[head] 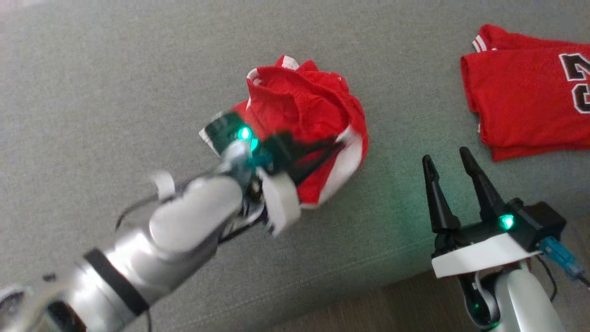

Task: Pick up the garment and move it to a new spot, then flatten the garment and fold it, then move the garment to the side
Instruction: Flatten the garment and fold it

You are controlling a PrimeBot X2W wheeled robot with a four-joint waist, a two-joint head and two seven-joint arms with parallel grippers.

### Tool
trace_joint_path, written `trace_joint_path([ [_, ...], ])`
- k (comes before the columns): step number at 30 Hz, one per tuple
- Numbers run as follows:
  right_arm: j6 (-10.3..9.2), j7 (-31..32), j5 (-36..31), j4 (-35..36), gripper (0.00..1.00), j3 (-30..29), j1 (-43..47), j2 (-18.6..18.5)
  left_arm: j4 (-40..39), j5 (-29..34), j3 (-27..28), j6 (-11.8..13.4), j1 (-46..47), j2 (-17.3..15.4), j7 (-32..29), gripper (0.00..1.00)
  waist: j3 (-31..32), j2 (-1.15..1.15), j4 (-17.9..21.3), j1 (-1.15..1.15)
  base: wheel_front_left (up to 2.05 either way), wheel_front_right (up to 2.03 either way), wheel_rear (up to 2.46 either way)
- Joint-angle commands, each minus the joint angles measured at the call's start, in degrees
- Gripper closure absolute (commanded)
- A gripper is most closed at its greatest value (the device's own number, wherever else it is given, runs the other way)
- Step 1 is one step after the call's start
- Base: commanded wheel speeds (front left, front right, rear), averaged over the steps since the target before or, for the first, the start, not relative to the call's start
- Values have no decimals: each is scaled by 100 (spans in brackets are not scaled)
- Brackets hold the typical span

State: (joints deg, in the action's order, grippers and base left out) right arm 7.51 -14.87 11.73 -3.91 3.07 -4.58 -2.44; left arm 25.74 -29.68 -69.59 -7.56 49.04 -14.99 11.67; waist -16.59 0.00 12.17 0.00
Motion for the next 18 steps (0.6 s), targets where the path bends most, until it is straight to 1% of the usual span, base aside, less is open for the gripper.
trace_joint_path([
  [1,-2,-13,76,154,0,157,-77,-43,-320,-378,244,8,653,-136,-81,100,98,0,7,0,0,0,0],
  [4,-2,-13,131,128,0,216,-80,-43,-593,-1159,369,8,1092,-181,-348,100,230,0,71,0,0,0,0],
  [7,-2,-13,197,105,0,265,-63,-43,-673,-1604,479,8,1574,-214,-575,100,334,0,161,0,0,0,0],
  [9,-2,-13,241,84,0,257,-21,-43,-592,-1855,632,8,1836,-167,-678,100,428,0,204,0,0,0,0],
  [11,-2,-13,275,71,0,196,62,-43,-434,-1921,772,17,2129,-64,-729,100,519,0,192,0,0,0,0],
  [15,-2,-13,268,53,0,121,192,-43,-168,-1884,993,198,2651,187,-728,100,643,0,88,0,0,0,0],
  [18,-2,-13,249,70,0,111,229,-43,-67,-1872,1039,281,2748,206,-735,100,725,0,-37,0,0,0,0],
])
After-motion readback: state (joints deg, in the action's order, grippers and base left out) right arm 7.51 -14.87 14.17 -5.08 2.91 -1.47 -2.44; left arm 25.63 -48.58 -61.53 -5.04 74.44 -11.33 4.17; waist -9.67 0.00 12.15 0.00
